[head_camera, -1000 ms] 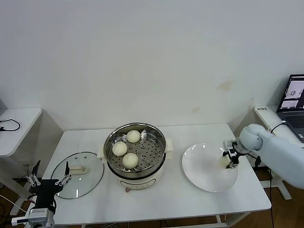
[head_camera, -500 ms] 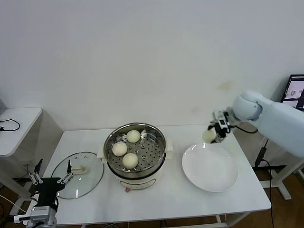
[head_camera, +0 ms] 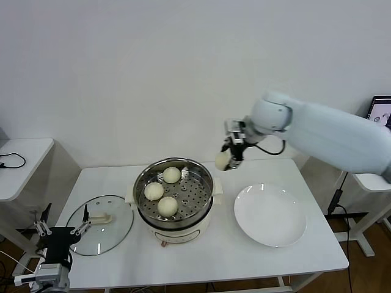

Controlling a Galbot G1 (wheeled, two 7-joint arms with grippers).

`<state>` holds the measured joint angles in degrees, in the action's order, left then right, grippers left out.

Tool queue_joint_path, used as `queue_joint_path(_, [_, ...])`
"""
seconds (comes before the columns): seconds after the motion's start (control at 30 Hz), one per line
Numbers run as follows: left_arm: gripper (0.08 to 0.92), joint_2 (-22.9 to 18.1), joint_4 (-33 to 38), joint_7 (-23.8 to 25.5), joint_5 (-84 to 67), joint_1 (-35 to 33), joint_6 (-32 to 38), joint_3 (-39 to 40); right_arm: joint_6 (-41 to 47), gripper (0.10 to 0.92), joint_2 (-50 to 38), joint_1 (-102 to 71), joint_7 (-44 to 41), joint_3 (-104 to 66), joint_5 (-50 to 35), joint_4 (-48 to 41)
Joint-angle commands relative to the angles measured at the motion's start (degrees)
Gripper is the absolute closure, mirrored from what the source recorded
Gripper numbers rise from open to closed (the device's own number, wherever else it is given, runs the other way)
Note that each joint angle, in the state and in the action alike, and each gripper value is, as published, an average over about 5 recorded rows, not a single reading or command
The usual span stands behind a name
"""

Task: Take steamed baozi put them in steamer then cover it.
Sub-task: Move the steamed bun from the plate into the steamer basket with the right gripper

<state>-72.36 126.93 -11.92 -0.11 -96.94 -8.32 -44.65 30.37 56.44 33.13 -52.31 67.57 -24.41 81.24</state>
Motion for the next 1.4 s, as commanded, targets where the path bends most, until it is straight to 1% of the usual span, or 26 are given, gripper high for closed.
queue_joint_path(0.03, [0.177, 0.1, 0.2, 0.0, -0.1, -0.2, 0.0, -0.7, 5.6, 0.399, 12.6, -3.3, 5.9, 1.3, -6.9, -2.8])
queue_joint_path(0.2, [0.177, 0.0, 0.5, 0.0, -0.2, -0.5, 0.0, -1.2, 7.7, 0.401, 15.9, -7.0, 7.8, 1.4, -6.0, -5.4])
queue_joint_path(0.37, [0.177, -0.3, 0.6, 0.0, -0.4, -0.7, 0.1, -1.5, 9.4, 0.405, 17.4, -9.4, 8.5, 1.9, -4.7, -7.2])
queue_joint_path(0.57, [0.177, -0.4, 0.3, 0.0, -0.6, -0.7, 0.1, -1.6, 11.1, 0.406, 17.4, -10.5, 8.5, 2.4, -3.5, -7.4])
queue_joint_path(0.8, [0.177, -0.4, 0.1, 0.0, -0.6, -0.3, 0.1, -1.3, 11.0, 0.404, 17.1, -10.6, 8.2, 2.7, -1.1, -7.9])
queue_joint_path(1.07, [0.177, -0.4, 0.1, 0.0, -0.6, -0.1, 0.1, -1.3, 10.8, 0.398, 16.8, -10.7, 8.3, 2.2, -0.2, -8.0])
queue_joint_path(1.17, [0.177, -0.4, 0.2, 0.0, -0.6, -0.1, 0.1, -1.4, 10.6, 0.353, 16.4, -10.3, 8.1, 1.6, 0.3, -8.0])
queue_joint_path(1.3, [0.177, -0.3, 0.3, 0.0, -0.8, -0.1, 0.0, -1.5, 10.5, 0.248, 14.8, -9.2, 7.2, 0.3, 0.4, -6.4])
queue_joint_path(1.4, [0.177, -0.1, 0.3, 0.0, -1.0, 0.0, 0.0, -1.6, 11.0, 0.21, 12.4, -7.9, 7.1, -1.1, 0.3, -3.7])
